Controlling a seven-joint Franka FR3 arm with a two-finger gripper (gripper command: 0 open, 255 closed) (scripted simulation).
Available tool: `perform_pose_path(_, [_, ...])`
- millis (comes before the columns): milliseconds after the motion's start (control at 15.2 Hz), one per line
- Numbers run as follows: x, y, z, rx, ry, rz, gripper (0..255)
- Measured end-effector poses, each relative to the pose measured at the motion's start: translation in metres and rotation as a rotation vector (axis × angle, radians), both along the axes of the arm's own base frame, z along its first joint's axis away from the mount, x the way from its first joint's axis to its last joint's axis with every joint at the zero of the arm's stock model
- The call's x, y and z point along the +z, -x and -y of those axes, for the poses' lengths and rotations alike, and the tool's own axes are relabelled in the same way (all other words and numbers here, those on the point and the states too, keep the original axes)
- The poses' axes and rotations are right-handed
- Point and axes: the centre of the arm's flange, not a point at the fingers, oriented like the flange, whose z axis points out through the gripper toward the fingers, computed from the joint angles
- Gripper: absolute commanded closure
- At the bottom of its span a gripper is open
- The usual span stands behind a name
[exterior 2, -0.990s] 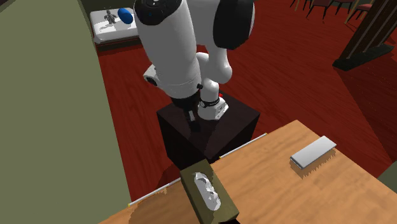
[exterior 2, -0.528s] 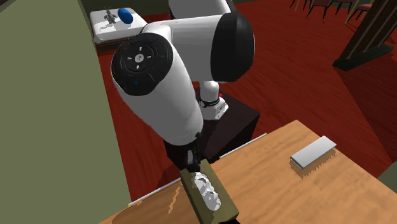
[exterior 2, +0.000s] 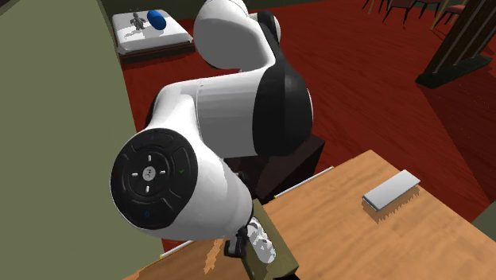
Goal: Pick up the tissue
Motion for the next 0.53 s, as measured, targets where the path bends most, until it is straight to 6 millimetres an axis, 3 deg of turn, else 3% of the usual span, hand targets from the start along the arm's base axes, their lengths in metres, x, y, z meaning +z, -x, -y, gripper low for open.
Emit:
perform_pose_path(330, [-0.023, 0.0, -0.001, -0.002, 0.001, 0.0, 0])
perform_pose_path(396, [-0.024, 0.0, -0.001, -0.002, 0.001, 0.0, 255])
perform_pose_path(528, [-0.024, 0.001, 0.001, 0.0, 0.01, -0.007, 255])
